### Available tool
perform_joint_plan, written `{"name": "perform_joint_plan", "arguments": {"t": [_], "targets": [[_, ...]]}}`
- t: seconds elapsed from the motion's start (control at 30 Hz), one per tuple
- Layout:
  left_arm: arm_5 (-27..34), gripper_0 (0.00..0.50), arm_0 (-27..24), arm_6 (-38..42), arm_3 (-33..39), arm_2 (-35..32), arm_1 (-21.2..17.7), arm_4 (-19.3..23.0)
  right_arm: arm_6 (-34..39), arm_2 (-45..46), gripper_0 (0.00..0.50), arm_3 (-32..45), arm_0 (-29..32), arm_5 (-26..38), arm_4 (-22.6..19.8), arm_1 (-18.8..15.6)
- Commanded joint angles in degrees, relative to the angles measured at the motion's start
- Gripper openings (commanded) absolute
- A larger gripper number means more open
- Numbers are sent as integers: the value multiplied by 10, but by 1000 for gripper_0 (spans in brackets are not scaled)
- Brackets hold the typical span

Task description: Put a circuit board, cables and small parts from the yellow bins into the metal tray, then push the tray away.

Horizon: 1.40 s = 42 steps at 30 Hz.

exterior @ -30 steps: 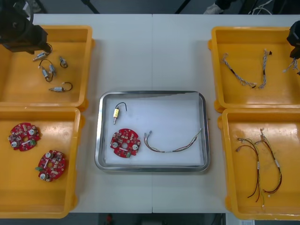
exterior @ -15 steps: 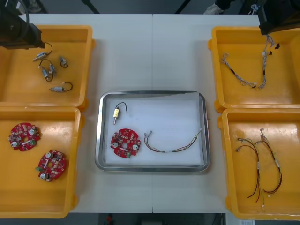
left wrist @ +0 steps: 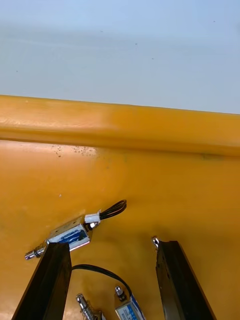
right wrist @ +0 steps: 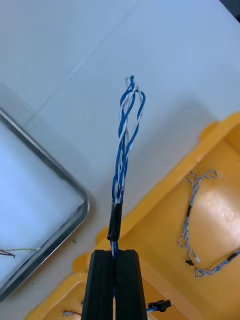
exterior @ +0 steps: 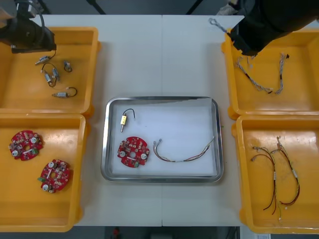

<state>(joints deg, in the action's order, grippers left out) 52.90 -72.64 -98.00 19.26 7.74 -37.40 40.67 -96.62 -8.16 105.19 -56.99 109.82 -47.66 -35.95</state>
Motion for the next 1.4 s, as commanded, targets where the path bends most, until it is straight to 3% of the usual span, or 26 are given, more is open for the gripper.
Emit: {"name": "perform_joint_plan", "arguments": {"t": [0.03,0.2,0.37,0.63,1.13,1.4], "targets": [[-39,500,-15,-100,4,-6,9,-9,-25,-68,0,78,25,2,-20,0],[-58,500,-3,-107,3,1,10,-9,-44,-118,0,102,27,2,-2,22],[-83,500,15,-117,4,1,8,-7,-143,-170,0,91,28,-3,29,32],[-97,500,39,-133,4,1,5,-1,-260,-245,0,76,36,-72,65,38],[-151,500,73,-146,4,43,6,44,-283,-366,0,-12,60,-208,103,38],[-162,500,80,-156,4,46,6,56,-285,-376,0,-75,61,-247,65,38]]}}
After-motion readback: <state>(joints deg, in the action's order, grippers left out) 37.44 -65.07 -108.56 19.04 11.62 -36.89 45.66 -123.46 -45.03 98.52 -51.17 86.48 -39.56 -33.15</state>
